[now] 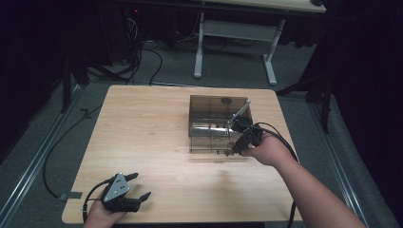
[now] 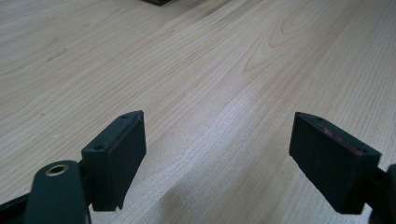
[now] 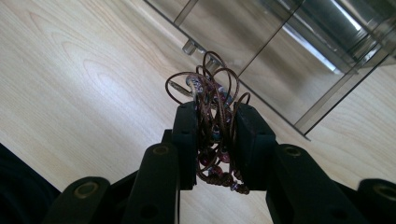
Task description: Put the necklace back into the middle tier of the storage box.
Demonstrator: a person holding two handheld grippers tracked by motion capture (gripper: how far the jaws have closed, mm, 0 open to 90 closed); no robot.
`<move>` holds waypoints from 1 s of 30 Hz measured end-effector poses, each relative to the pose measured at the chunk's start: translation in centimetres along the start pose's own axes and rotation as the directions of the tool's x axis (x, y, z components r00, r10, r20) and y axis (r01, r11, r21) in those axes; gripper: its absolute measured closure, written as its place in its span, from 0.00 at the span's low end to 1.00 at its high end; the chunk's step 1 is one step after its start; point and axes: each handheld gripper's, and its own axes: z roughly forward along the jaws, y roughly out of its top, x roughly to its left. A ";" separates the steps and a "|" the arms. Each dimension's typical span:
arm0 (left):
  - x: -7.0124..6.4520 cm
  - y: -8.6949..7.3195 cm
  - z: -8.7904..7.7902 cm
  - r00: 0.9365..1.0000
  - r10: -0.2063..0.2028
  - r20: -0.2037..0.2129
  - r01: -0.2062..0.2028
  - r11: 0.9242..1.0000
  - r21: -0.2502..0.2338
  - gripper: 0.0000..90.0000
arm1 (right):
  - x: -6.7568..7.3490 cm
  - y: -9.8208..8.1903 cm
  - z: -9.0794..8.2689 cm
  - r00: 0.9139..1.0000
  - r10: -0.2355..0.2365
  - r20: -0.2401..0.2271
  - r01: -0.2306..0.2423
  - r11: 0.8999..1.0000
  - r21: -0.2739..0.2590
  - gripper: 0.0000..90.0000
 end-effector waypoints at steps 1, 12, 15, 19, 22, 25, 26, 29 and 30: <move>0.0 0.0 0.0 1.000 0.000 0.000 0.000 1.000 0.000 0.21 | -0.1 0.2 0.0 1.000 -0.009 -0.001 0.009 1.000 -0.003 0.80; 0.0 0.0 0.0 1.000 0.003 0.003 -0.003 1.000 -0.001 0.21 | -0.6 3.0 0.8 1.000 -0.001 0.024 0.001 1.000 -0.010 0.80; 0.0 0.0 0.0 1.000 0.004 0.003 -0.004 1.000 0.000 0.21 | -0.7 3.8 1.6 1.000 0.007 0.025 -0.007 1.000 -0.002 0.80; 0.0 0.0 0.0 1.000 0.004 0.003 -0.004 1.000 0.001 0.21 | -1.0 4.5 2.3 1.000 0.007 0.018 -0.007 1.000 -0.004 0.80; 0.0 0.0 0.0 1.000 0.005 0.003 -0.005 1.000 0.002 0.21 | -1.2 5.0 2.9 1.000 0.006 0.019 -0.006 1.000 0.011 0.80; 0.0 0.0 0.0 1.000 0.006 0.005 -0.006 1.000 0.003 0.21 | -1.3 5.4 3.6 1.000 0.010 0.026 -0.010 0.999 0.032 0.80; 0.0 0.0 0.0 1.000 0.006 0.005 -0.006 1.000 0.003 0.21 | -1.3 5.5 3.9 1.000 0.008 0.029 -0.009 0.999 0.032 0.80; 0.0 0.0 0.0 1.000 0.007 0.004 -0.007 1.000 0.001 0.21 | -1.4 5.7 4.7 1.000 0.007 0.025 -0.008 0.999 0.040 0.80; 0.0 0.0 0.0 1.000 0.007 0.004 -0.007 1.000 0.001 0.21 | -1.3 5.7 4.9 1.000 0.010 0.025 -0.011 0.999 0.037 0.80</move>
